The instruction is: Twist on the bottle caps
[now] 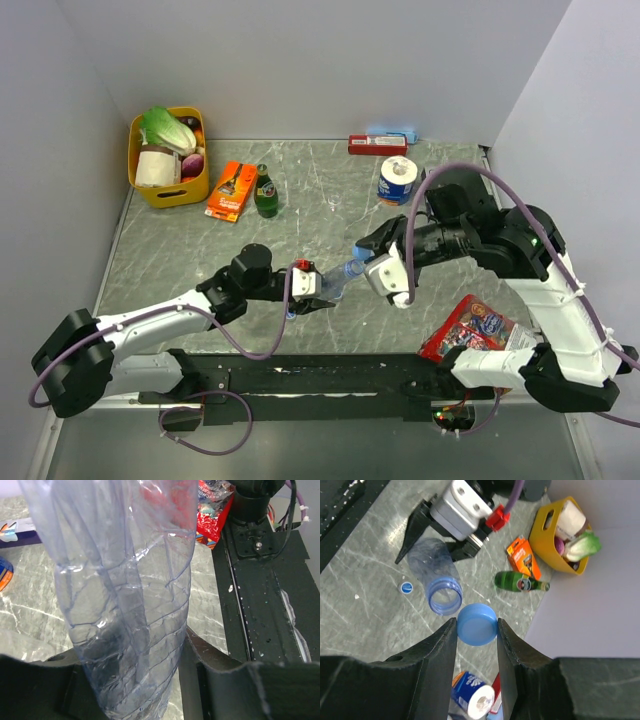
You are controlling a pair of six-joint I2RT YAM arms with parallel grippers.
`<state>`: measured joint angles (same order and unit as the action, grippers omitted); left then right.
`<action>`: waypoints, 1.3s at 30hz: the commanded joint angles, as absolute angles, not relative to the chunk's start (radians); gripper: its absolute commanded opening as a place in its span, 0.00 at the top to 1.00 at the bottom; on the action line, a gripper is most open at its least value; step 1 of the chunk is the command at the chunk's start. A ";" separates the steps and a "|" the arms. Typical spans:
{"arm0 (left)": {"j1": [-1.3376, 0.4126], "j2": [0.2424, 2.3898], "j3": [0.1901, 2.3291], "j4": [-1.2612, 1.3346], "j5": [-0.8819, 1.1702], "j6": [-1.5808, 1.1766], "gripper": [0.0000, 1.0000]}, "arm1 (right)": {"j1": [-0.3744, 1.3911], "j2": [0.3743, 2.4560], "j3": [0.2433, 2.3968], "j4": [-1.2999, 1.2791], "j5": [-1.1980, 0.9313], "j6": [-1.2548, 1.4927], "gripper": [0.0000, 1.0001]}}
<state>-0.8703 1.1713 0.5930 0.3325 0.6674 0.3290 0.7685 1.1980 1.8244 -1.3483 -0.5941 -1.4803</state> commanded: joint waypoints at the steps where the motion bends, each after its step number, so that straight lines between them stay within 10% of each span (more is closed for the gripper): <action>1: -0.874 1.144 0.580 0.394 0.657 0.360 0.99 | 0.802 1.169 1.806 -1.569 -0.617 -1.500 0.76; 39: -0.873 1.135 0.549 0.454 0.611 0.426 0.99 | 0.856 1.203 1.720 -1.526 -0.600 -1.445 0.76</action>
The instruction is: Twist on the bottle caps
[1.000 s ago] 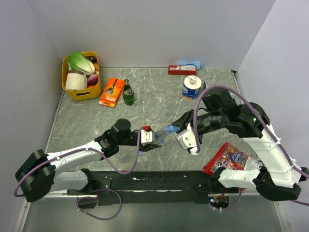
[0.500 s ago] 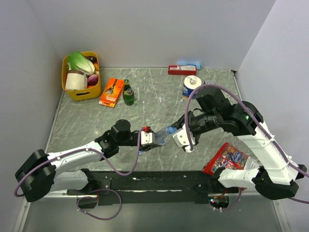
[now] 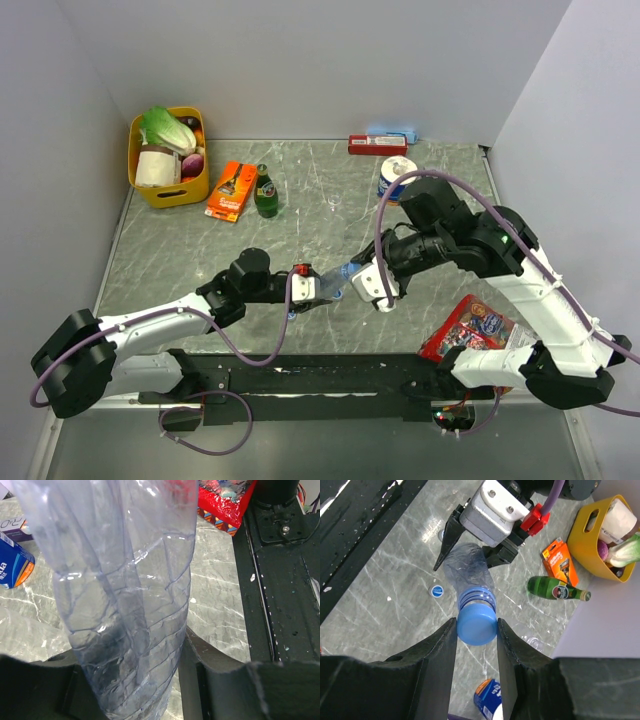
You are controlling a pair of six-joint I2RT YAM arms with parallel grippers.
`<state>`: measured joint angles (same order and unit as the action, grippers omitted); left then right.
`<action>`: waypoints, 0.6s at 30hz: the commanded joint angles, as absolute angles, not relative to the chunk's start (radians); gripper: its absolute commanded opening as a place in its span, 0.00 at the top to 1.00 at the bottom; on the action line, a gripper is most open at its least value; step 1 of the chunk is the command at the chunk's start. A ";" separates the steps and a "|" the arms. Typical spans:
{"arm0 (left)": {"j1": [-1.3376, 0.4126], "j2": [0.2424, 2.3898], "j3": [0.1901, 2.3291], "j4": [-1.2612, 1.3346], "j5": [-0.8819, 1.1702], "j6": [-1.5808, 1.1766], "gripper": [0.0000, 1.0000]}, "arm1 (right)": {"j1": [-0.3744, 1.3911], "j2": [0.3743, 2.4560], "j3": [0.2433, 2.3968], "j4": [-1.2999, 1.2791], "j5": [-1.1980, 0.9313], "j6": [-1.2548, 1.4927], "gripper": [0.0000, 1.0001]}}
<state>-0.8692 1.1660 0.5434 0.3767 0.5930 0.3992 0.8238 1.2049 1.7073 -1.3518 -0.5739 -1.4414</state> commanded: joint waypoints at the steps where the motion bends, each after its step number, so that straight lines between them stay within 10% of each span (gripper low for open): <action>1: -0.871 1.137 0.549 0.453 0.612 0.426 0.99 | 0.859 1.200 1.715 -1.520 -0.597 -1.447 0.76; 18: -0.870 1.117 0.502 0.563 0.549 0.417 0.99 | 0.877 1.227 1.698 -1.568 -0.568 -1.385 0.76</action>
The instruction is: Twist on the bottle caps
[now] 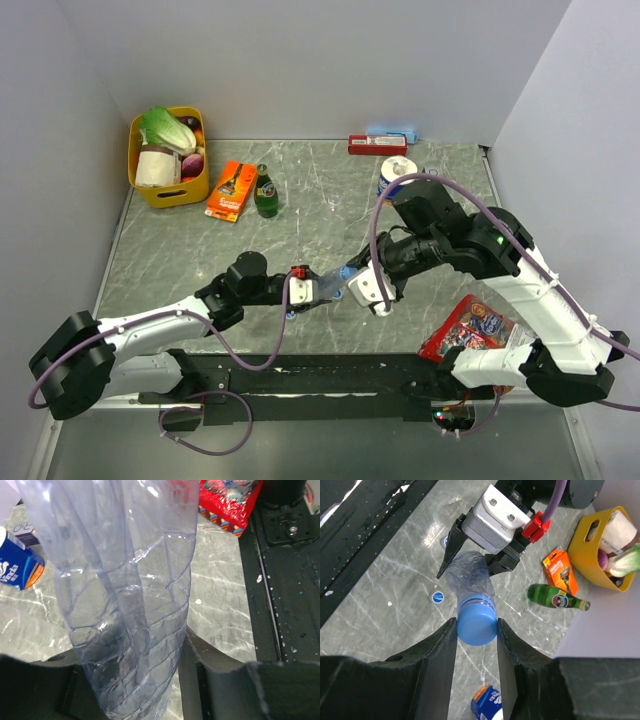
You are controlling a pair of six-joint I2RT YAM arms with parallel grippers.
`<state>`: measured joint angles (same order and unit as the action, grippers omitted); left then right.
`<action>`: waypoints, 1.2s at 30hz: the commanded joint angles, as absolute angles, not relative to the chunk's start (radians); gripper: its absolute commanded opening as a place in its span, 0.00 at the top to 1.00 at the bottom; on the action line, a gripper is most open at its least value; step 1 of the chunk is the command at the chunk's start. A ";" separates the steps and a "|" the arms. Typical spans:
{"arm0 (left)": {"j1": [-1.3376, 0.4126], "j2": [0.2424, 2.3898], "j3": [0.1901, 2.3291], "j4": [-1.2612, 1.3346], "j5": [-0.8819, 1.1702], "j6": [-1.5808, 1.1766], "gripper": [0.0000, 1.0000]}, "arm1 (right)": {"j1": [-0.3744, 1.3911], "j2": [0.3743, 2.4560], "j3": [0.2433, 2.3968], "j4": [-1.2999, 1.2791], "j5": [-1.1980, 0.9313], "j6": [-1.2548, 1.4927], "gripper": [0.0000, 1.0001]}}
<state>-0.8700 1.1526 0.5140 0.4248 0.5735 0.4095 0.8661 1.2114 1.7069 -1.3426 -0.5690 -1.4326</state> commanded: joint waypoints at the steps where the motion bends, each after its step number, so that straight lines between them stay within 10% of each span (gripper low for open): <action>1: -0.871 1.115 0.497 0.577 0.545 0.417 0.99 | 0.876 1.235 1.697 -1.569 -0.565 -1.365 0.76; 36: -0.884 1.164 0.535 0.747 0.198 0.166 0.99 | 0.848 1.333 1.618 -1.319 -0.523 -0.496 0.78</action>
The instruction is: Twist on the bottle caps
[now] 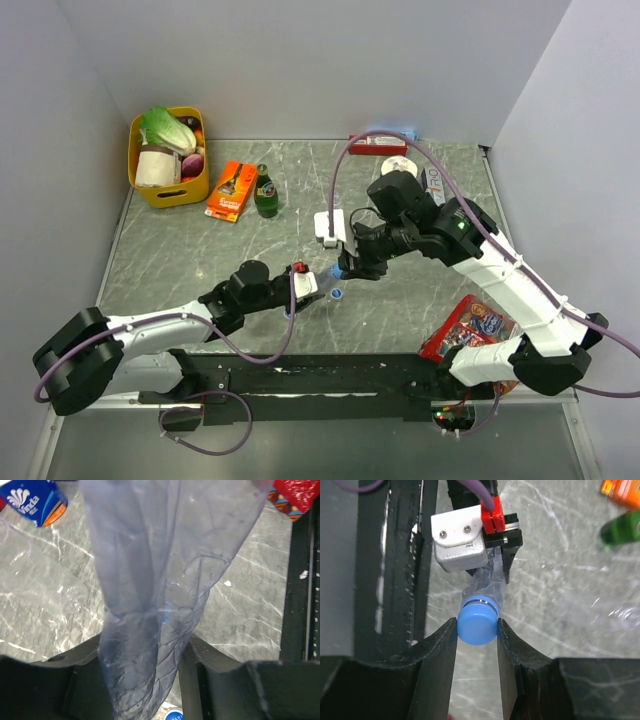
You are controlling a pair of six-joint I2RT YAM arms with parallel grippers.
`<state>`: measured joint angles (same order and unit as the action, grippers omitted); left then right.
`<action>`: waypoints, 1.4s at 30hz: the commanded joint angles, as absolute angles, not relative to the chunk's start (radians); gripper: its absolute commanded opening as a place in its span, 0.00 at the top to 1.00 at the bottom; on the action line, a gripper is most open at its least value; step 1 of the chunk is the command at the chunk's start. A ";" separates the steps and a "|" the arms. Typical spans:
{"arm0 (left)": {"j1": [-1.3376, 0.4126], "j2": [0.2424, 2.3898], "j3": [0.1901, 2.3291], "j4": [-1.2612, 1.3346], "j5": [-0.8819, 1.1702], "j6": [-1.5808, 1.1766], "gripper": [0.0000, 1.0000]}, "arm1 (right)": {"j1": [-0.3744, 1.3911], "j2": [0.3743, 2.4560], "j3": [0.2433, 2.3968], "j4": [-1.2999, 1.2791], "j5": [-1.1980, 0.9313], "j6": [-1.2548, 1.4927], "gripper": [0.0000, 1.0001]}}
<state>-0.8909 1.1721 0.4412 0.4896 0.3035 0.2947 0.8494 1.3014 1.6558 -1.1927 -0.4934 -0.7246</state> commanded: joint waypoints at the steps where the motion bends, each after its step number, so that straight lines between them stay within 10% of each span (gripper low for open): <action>1: -0.887 1.167 0.538 0.746 0.198 0.164 0.99 | 0.830 1.339 1.618 -1.312 -0.515 -0.464 0.79; 21: -0.893 1.201 0.572 0.690 0.181 0.126 0.99 | 0.746 1.427 1.761 -1.308 -0.430 -0.258 0.71; 27: -0.891 1.198 0.561 0.658 0.218 0.124 0.99 | 0.729 1.431 1.882 -1.344 -0.442 -0.293 0.31; 28: -0.891 1.198 0.557 0.654 0.233 0.132 0.99 | 0.727 1.430 1.963 -1.336 -0.471 -0.310 0.01; 36: -0.888 1.210 0.572 0.612 0.314 0.118 0.99 | 0.724 1.424 2.155 -1.336 -0.558 -0.353 0.00; 42: -0.850 1.210 0.591 0.563 0.449 0.170 0.99 | 0.703 1.277 1.900 -1.312 -0.450 -0.684 0.03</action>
<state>-0.8722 1.2156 0.5358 0.5602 0.3214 0.1444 0.7238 1.3800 2.0659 -1.3067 -0.5087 -0.4435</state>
